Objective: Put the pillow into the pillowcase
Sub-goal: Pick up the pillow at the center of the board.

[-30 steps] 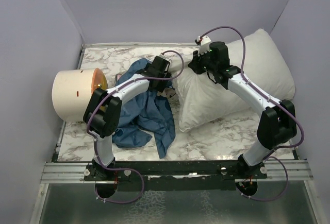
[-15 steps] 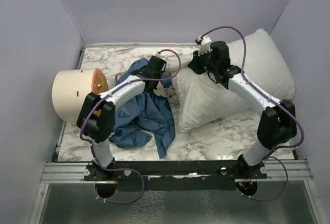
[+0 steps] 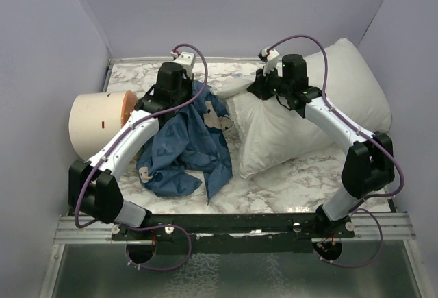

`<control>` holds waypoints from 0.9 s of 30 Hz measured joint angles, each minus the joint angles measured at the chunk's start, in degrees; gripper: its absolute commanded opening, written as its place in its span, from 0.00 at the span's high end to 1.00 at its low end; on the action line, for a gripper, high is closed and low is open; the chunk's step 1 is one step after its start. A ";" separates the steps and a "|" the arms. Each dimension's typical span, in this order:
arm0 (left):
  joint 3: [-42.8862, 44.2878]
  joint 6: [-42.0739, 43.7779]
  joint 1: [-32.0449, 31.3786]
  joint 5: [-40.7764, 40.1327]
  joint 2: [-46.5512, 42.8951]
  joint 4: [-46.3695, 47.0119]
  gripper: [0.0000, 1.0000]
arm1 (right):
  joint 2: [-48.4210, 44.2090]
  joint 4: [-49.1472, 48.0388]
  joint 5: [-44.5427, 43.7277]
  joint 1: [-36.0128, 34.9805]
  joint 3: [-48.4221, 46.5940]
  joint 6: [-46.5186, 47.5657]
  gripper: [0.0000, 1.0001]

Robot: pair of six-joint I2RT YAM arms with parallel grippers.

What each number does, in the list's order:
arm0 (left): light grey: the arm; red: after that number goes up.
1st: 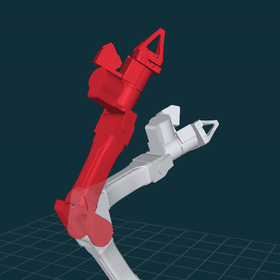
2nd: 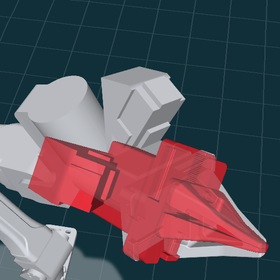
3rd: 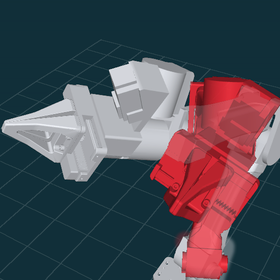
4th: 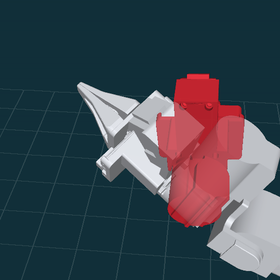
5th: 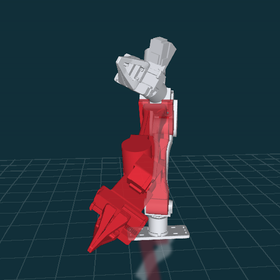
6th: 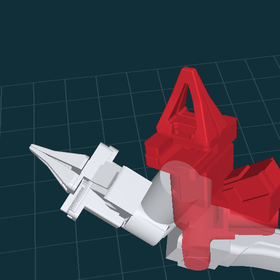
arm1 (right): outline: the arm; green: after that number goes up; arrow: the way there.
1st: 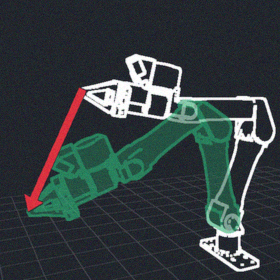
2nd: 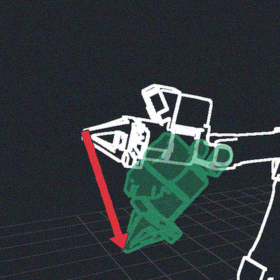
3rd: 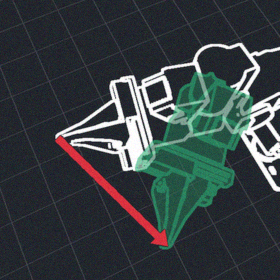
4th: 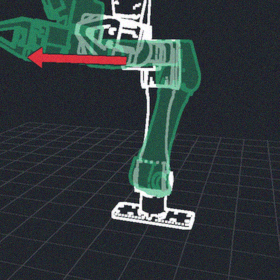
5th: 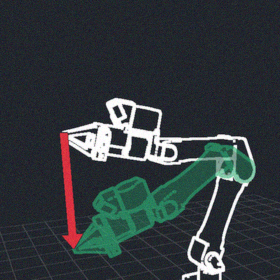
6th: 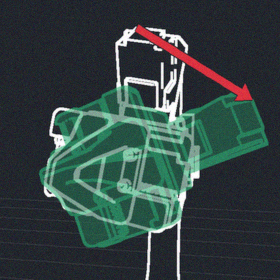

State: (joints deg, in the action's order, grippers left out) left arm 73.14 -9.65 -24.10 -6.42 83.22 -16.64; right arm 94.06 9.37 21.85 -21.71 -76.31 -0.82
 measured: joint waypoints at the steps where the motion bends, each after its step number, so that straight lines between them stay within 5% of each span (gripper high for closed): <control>1: -0.68 -0.35 0.33 1.25 -0.55 0.48 1.00 | 0.00 0.07 0.63 0.07 0.00 0.28 0.99; 12: -8.39 -3.89 2.49 7.02 -9.99 -0.02 1.00 | -0.02 1.03 3.23 0.09 0.15 1.75 0.99; 18: -12.44 -6.14 3.61 2.27 -11.08 -8.28 0.56 | -0.46 1.01 3.41 0.09 0.81 1.95 0.99; 27: -13.09 -7.02 4.76 -1.27 -12.87 -14.75 0.39 | -0.87 0.90 3.56 0.09 1.53 1.99 0.99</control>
State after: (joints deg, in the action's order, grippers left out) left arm 60.05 -16.67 -19.33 -7.68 70.35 -31.40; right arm 93.19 10.26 25.41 -21.63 -74.78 1.17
